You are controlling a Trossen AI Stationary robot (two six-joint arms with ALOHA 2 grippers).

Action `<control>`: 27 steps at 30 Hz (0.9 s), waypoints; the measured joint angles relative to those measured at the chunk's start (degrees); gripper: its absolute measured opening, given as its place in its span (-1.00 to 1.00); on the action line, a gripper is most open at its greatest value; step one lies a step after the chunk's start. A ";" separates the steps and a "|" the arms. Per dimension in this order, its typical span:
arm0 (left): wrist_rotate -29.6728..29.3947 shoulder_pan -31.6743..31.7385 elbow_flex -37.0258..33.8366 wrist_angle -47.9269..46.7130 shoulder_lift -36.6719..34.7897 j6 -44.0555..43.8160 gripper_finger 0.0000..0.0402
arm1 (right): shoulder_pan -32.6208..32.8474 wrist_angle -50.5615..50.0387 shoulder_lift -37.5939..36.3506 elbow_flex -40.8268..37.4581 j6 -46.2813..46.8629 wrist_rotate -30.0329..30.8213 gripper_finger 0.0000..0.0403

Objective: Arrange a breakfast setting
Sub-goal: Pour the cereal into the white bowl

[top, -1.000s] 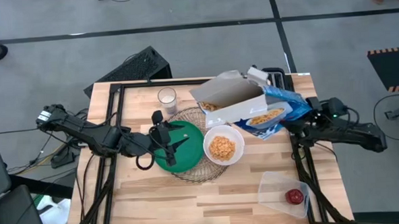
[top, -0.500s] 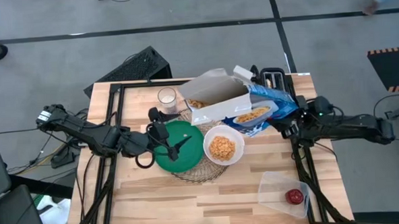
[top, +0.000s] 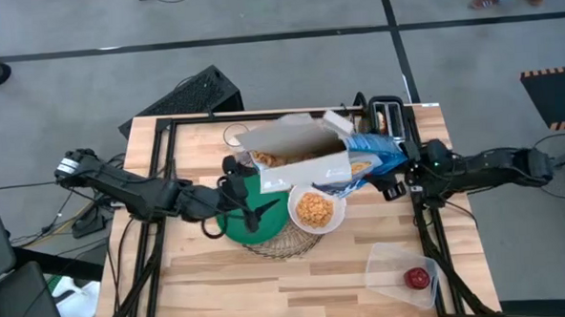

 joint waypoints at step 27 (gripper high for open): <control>9.01 1.68 0.02 33.64 9.82 12.17 0.77 | 7.66 13.91 23.85 9.35 -7.96 2.69 0.54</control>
